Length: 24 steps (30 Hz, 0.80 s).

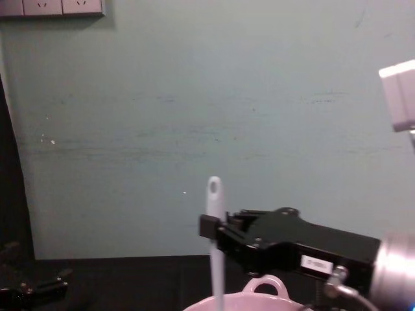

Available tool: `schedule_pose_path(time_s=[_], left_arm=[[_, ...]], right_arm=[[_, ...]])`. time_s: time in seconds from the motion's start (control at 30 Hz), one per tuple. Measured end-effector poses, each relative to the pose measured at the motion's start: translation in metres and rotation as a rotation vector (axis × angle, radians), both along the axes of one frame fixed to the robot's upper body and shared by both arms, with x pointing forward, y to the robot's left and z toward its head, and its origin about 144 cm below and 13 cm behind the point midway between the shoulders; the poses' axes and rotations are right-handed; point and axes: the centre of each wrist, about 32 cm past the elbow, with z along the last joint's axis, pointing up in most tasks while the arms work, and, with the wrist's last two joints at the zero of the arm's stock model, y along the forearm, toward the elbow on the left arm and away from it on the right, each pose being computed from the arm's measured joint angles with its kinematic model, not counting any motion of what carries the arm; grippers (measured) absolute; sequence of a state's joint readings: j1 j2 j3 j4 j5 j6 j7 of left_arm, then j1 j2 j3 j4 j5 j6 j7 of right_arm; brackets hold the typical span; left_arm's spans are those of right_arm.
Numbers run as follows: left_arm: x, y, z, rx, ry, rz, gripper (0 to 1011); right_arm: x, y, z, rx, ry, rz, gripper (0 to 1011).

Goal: Use the one hand to pick up the spoon and stir the clear water in the bowl.

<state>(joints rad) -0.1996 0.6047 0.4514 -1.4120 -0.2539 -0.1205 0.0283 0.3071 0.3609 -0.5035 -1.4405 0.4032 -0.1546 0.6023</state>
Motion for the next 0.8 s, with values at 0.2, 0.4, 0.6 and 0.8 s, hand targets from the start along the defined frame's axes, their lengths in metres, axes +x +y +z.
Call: schedule_pose_path(time_s=[0.2, 0.4, 0.6, 0.8], left_arm=[[0.0, 0.0, 0.0, 0.0, 0.0, 0.0, 1005], [0.0, 0.0, 0.0, 0.0, 0.0, 0.0, 1005], [0.0, 0.0, 0.0, 0.0, 0.0, 0.0, 1005], [0.0, 0.0, 0.0, 0.0, 0.0, 0.0, 1005]], right_arm=[[0.012, 0.015, -0.003, 0.024, -0.019, 0.01, 113], [0.027, 0.018, -0.005, 0.012, -0.036, -0.043, 113], [0.035, 0.006, -0.003, 0.001, -0.053, -0.118, 112], [0.033, -0.011, -0.001, -0.009, -0.053, -0.173, 113]])
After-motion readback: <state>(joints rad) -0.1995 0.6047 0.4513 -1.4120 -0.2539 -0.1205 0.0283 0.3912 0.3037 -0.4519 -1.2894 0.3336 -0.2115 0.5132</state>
